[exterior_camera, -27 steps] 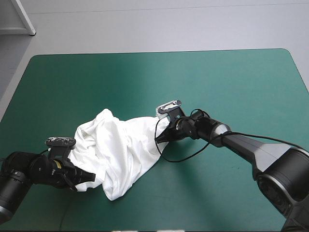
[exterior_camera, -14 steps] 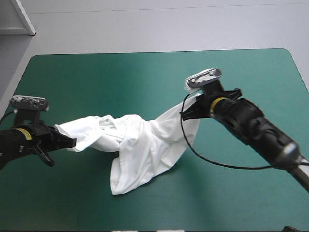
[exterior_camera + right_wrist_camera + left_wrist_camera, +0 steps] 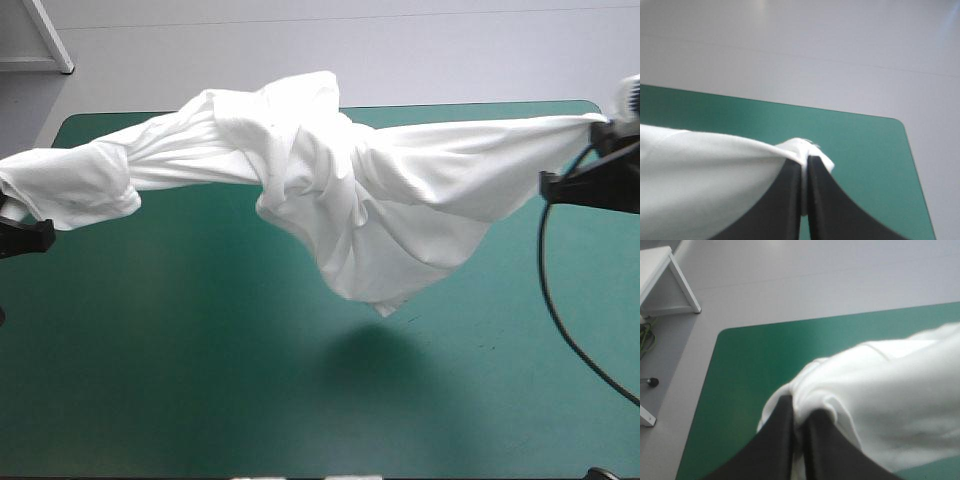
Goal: Fold the cloth
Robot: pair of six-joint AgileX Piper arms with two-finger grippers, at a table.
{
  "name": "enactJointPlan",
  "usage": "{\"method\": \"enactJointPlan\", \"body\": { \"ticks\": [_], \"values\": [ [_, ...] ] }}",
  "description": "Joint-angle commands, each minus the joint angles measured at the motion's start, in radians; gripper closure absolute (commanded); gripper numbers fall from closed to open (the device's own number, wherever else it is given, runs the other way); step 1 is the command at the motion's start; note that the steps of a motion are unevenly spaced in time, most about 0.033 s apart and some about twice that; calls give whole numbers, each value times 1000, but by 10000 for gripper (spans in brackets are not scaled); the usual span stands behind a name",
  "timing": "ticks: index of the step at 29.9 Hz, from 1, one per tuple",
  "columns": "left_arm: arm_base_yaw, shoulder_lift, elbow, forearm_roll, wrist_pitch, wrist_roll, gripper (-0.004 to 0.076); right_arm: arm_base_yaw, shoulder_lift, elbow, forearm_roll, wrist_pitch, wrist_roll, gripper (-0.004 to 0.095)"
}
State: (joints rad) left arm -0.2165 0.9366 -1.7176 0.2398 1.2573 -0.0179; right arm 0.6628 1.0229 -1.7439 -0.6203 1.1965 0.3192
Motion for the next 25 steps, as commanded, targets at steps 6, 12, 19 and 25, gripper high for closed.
{"method": "enactJointPlan", "body": {
  "ticks": [6,12,19,25],
  "values": [
    [-1,-6,-69,68,30,-9,734,-7,-56,-117,-87,-20,-107,922],
    [-1,7,-26,68,28,-7,734,-7,-32,-115,-12,8,-111,922],
    [-1,38,171,56,-120,-1,734,-7,48,-48,46,0,-81,922],
    [-1,131,323,54,-357,-15,734,-7,206,54,-143,-210,40,922]
  ]
}}
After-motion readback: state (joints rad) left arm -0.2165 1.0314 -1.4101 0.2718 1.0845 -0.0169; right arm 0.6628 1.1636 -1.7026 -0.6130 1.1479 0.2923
